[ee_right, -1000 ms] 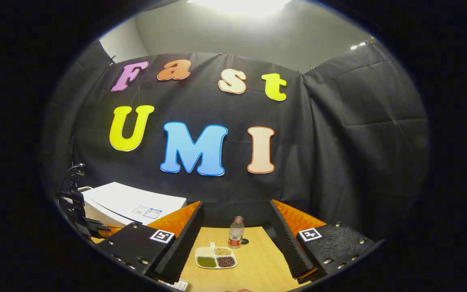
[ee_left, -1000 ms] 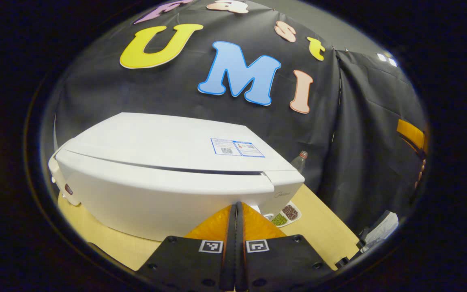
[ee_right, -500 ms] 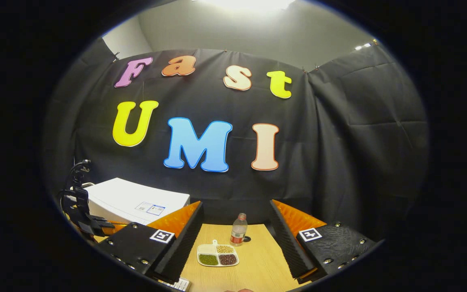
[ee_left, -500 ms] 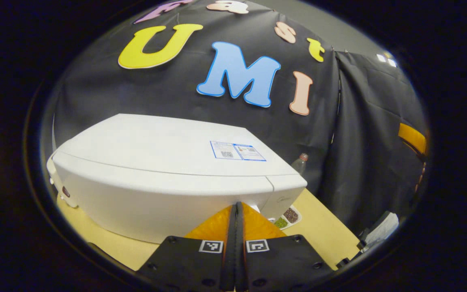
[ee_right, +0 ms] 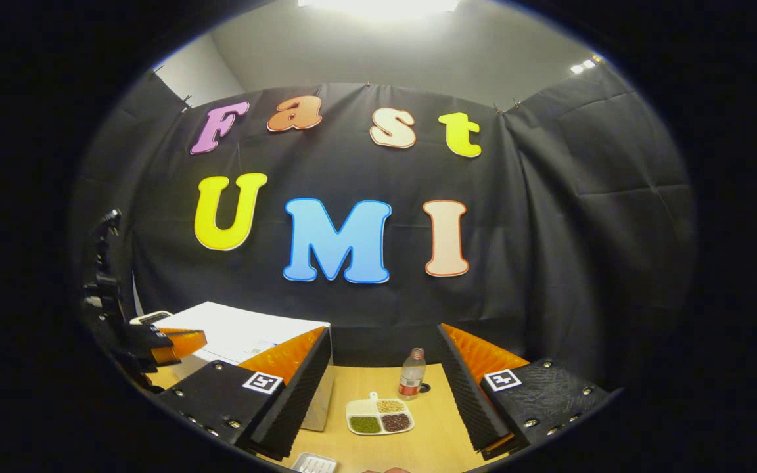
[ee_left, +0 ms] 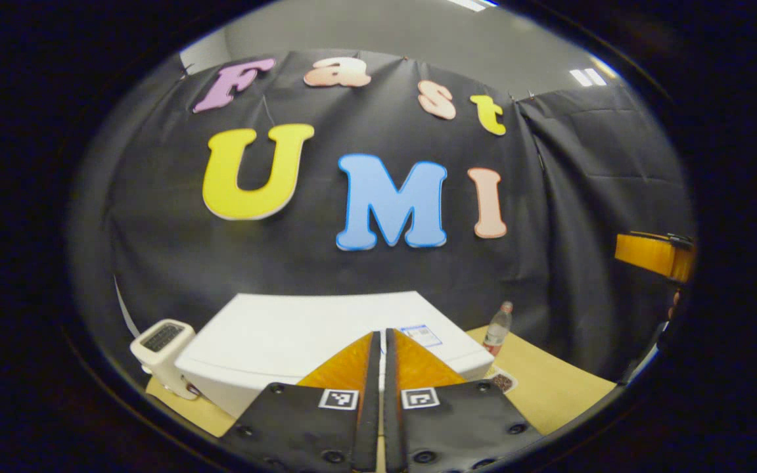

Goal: Open the microwave oven with the left hand, put the food in, and close the microwave oven.

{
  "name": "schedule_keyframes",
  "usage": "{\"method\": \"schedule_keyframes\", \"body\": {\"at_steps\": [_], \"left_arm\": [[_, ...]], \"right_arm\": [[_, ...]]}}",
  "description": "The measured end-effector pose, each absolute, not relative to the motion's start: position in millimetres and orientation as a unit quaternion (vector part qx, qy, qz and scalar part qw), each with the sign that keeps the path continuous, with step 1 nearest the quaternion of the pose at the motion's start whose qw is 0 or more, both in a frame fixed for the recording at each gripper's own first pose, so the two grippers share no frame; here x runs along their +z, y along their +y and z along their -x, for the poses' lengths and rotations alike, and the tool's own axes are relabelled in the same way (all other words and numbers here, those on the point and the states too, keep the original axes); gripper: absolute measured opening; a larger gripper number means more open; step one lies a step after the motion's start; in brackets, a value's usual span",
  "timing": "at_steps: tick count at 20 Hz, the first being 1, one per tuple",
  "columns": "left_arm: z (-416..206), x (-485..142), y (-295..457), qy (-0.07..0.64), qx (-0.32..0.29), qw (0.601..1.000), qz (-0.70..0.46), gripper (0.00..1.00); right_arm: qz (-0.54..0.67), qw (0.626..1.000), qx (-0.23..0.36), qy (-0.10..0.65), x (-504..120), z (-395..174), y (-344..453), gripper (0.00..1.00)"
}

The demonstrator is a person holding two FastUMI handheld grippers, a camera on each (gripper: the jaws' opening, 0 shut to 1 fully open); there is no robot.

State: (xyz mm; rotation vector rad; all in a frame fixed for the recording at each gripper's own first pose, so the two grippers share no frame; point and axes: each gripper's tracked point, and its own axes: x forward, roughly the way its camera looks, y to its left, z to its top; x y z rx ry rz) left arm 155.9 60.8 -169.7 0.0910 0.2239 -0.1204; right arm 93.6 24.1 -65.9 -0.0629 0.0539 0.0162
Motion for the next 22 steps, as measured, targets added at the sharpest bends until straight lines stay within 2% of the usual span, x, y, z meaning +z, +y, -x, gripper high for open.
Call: {"method": "schedule_keyframes", "body": {"at_steps": [3, 7, 8, 9, 10, 11, 12, 20, 22], "left_arm": [[-120.5, -101.9, 94.6, 0.053, -0.017, 0.997, -0.049, 0.97], [-77.9, -66.8, 131.9, 0.039, 0.011, 0.999, -0.033, 0.94], [-72.4, -62.1, 141.0, 0.038, 0.015, 0.999, -0.030, 0.97], [-67.4, -56.7, 149.0, 0.036, 0.017, 0.999, -0.027, 0.95], [-62.0, -52.9, 154.2, 0.035, 0.017, 0.999, -0.023, 0.92], [-56.5, -47.6, 159.8, 0.033, 0.016, 0.999, -0.023, 0.97], [-53.7, -43.4, 166.0, 0.030, 0.016, 0.999, -0.023, 0.95], [-48.1, -4.5, 185.7, 0.003, -0.007, 1.000, -0.013, 0.97], [-45.6, -3.9, 185.7, 0.003, -0.013, 1.000, -0.005, 0.95]], "right_arm": [[0.020, 0.999, 0.023, 0.019, -55.8, -91.7, 51.9, 0.96], [0.002, 0.999, 0.039, 0.017, -49.4, -78.8, 83.8, 0.96], [0.000, 0.999, 0.040, 0.015, -46.3, -75.4, 89.8, 0.96], [0.001, 0.999, 0.038, 0.014, -44.3, -71.0, 95.1, 0.95], [0.001, 0.999, 0.038, 0.012, -42.2, -66.7, 99.7, 0.95], [0.000, 0.999, 0.037, 0.009, -39.9, -63.4, 103.8, 0.95], [-0.002, 0.999, 0.040, 0.006, -36.2, -61.1, 110.5, 0.95], [0.005, 0.999, 0.034, -0.013, -12.4, -40.0, 142.6, 0.95], [0.009, 0.999, 0.035, -0.013, -9.2, -36.3, 149.2, 0.96]]}}
